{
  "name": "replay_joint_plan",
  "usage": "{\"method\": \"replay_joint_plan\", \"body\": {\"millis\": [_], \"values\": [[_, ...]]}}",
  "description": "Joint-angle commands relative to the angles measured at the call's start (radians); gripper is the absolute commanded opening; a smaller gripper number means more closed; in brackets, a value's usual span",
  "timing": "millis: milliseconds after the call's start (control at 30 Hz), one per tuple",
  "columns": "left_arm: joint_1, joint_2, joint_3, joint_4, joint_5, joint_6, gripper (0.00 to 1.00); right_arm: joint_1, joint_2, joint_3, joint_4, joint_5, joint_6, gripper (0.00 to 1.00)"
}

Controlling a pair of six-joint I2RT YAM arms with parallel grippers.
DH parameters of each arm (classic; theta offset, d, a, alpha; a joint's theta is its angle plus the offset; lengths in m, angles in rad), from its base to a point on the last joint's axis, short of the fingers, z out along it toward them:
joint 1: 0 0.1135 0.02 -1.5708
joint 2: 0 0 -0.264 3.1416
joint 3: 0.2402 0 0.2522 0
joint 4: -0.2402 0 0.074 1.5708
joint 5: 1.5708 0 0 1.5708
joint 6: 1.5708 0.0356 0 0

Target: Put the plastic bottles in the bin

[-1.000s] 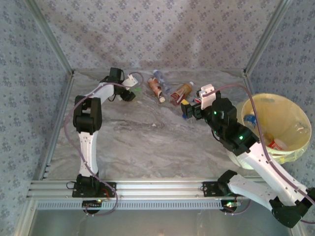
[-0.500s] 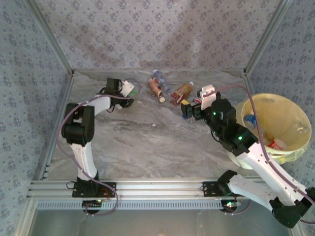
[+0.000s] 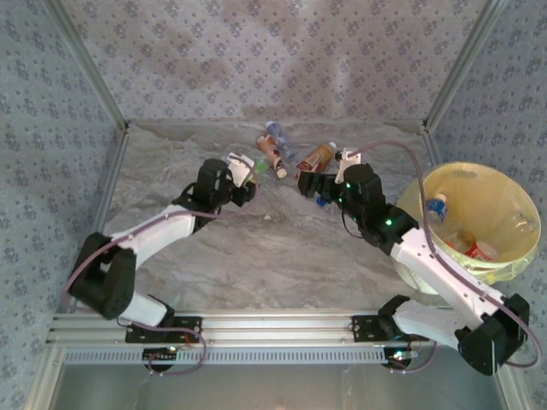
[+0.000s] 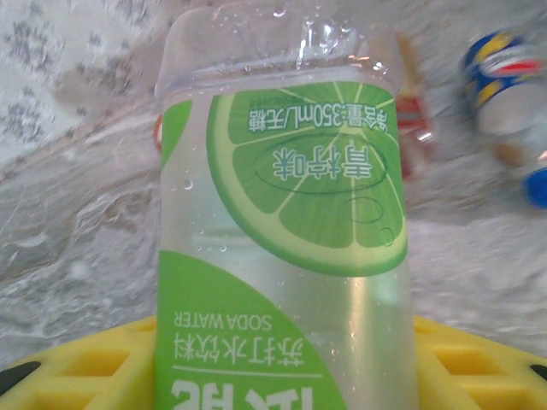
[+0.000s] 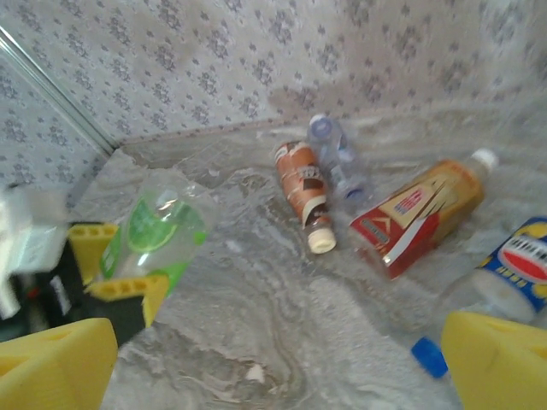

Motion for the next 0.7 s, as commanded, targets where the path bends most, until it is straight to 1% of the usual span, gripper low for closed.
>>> {"method": "replay_joint_plan", "body": {"millis": [0,67,133,233,333,433,667], "values": [[-0.057,-0.109,-0.055,0.055,-0.02,-0.107,0.42,0.0,0.046,0.015,0.077,-0.1,0.142,0.99],[-0.095,-0.158,-0.081,0.055,-0.024,-0.114,0.42,0.0,0.079,0.035,0.08,-0.144,0.143,1.0],[-0.123,-0.207,-0.099,0.044,-0.026,-0.098,0.42,0.0,0.113,0.045,0.105,-0.246,0.154,1.0],[-0.135,-0.259,-0.126,0.051,-0.018,-0.083,0.42,-0.002,0.151,0.052,0.22,-0.389,0.175,1.0],[-0.136,-0.284,-0.137,0.064,0.01,-0.066,0.41,0.0,0.189,0.06,0.294,-0.478,0.188,1.0],[-0.143,-0.287,-0.124,0.057,0.038,-0.045,0.4,0.003,0.218,0.067,0.345,-0.504,0.223,1.0],[-0.172,-0.277,-0.098,0.073,0.057,-0.026,0.4,0.01,0.299,0.129,0.324,-0.511,0.227,1.0]]}}
